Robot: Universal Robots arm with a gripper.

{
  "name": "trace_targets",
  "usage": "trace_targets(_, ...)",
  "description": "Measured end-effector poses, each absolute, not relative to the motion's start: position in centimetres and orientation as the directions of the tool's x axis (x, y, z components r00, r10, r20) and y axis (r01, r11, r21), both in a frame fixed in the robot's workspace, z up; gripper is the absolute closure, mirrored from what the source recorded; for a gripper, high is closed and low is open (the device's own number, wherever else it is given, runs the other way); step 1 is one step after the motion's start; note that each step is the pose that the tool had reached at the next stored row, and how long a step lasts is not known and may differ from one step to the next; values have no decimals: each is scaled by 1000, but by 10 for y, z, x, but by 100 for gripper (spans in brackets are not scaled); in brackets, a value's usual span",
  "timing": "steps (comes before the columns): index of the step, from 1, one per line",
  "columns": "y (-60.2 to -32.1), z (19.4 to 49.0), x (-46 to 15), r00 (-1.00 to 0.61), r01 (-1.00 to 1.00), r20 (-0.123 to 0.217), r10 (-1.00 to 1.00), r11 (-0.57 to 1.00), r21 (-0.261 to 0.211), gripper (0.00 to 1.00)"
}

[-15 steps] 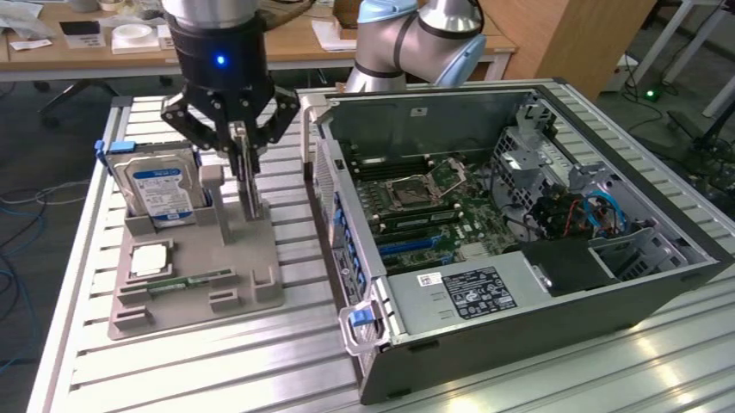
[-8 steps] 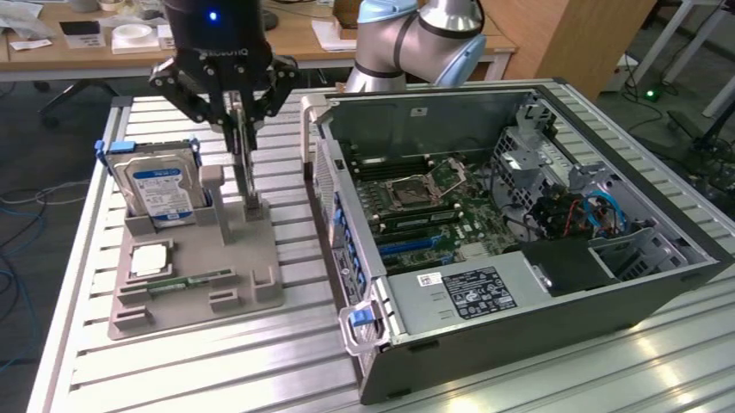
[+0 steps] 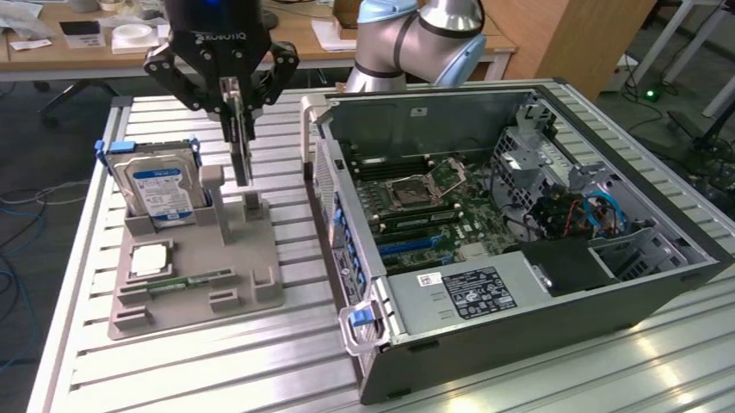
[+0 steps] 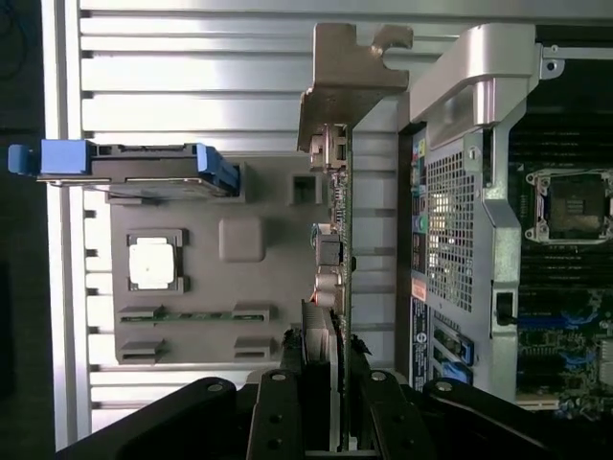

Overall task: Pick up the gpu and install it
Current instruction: 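Pick up the gpu and move the gpu toward the slot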

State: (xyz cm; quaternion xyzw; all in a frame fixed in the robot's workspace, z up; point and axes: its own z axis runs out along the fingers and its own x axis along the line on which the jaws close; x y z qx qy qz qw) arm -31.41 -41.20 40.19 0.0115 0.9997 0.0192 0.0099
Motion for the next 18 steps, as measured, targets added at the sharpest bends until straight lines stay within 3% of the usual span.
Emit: trace_targets(18,-412,407,-311,-1000,2,-18,3,1000,31,73)
